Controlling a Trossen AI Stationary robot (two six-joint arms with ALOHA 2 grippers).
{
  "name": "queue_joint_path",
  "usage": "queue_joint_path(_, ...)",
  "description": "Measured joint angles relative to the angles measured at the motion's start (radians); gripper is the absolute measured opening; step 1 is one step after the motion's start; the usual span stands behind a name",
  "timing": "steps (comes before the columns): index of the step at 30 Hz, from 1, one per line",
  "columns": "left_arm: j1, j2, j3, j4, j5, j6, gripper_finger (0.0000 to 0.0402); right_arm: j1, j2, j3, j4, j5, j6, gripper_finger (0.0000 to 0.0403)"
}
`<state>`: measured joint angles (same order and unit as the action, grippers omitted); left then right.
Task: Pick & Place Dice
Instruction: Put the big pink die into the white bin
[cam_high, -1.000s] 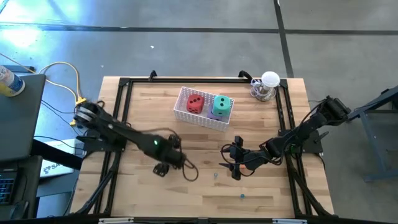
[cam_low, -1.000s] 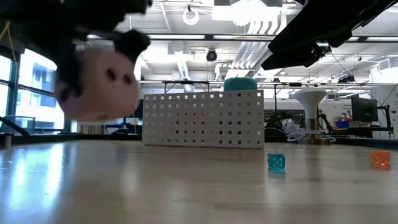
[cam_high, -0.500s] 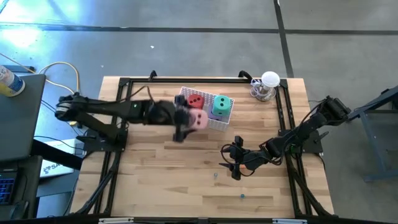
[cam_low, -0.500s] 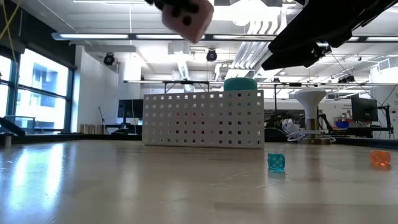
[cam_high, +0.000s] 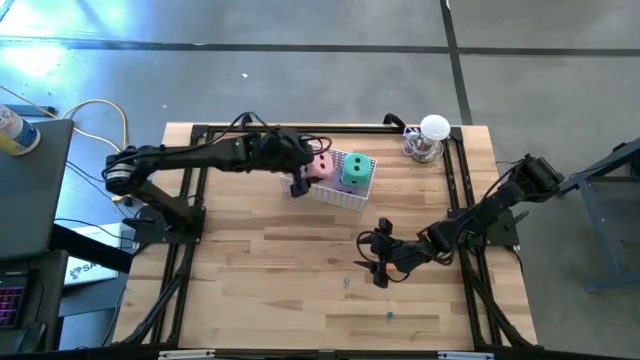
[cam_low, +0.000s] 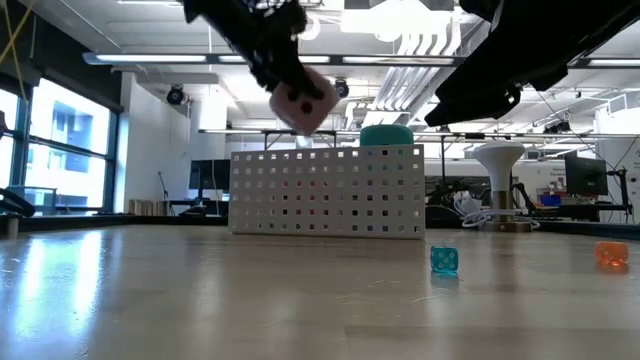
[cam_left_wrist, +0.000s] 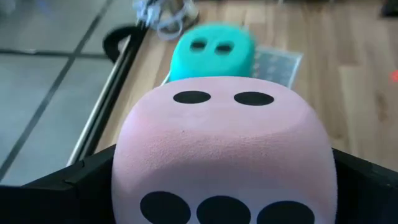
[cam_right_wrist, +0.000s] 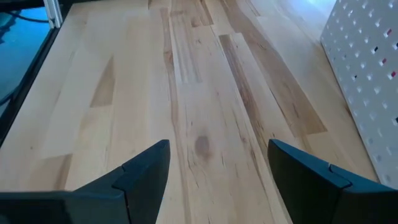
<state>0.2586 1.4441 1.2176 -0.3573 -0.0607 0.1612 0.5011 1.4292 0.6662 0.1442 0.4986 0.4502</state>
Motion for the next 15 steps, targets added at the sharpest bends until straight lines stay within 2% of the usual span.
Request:
queue_joint_path(7, 0.088, 0.036, -0.066, 0.058, 0.007, 0.003, 0.0400, 0.000, 0.000, 0.000, 0.010, 0.000, -0.001, 0.0262)
queue_joint_path(9, 0.108, 0.030, -0.090, 0.075, 0.037, -0.015, 0.0400, 0.000, 0.000, 0.000, 0.010, -0.001, -0.001, 0.0262)
queue_joint_path(15, 0.113, 0.028, -0.132, 0.076, 0.047, 0.011, 0.0400, 0.000, 0.000, 0.000, 0.010, -0.003, -0.009, 0.0262)
